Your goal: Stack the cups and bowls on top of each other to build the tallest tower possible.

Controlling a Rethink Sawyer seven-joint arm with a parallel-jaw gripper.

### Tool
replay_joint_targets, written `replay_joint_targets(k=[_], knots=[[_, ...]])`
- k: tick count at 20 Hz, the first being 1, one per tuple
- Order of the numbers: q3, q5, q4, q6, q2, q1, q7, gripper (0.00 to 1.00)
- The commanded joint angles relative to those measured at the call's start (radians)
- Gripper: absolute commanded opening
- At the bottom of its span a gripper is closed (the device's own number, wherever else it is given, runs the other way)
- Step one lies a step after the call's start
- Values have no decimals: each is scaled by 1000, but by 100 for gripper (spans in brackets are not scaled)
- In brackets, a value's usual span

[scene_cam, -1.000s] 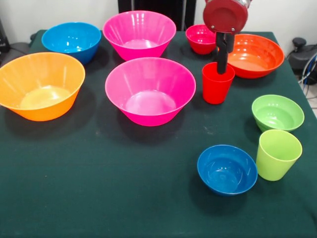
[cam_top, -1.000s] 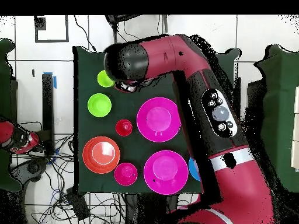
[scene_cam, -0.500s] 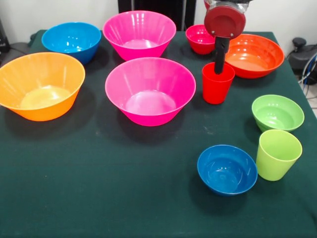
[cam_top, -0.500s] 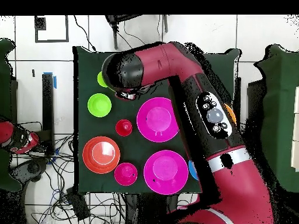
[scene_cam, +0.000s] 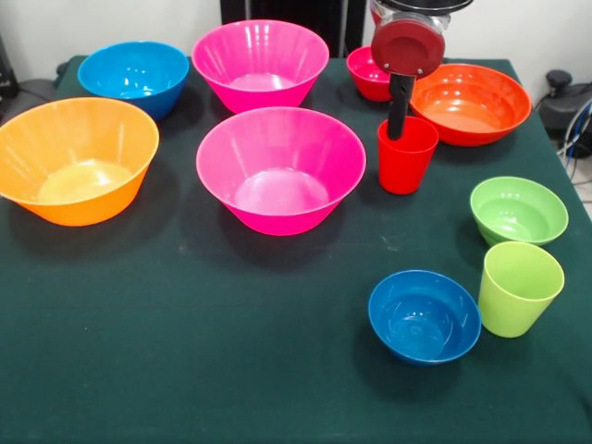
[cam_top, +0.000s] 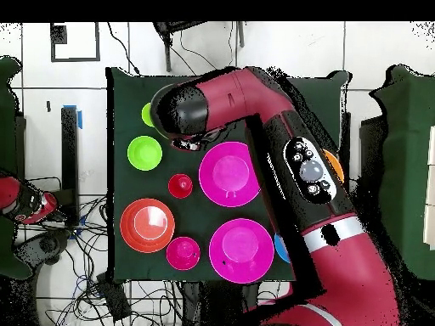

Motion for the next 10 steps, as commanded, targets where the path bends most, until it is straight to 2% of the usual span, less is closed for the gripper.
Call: replay_joint_targets(k=[1, 10], knots=[[-12, -93, 78, -51, 45, -15, -236, 100], [9, -82, 86, -89, 54, -31, -236, 100]])
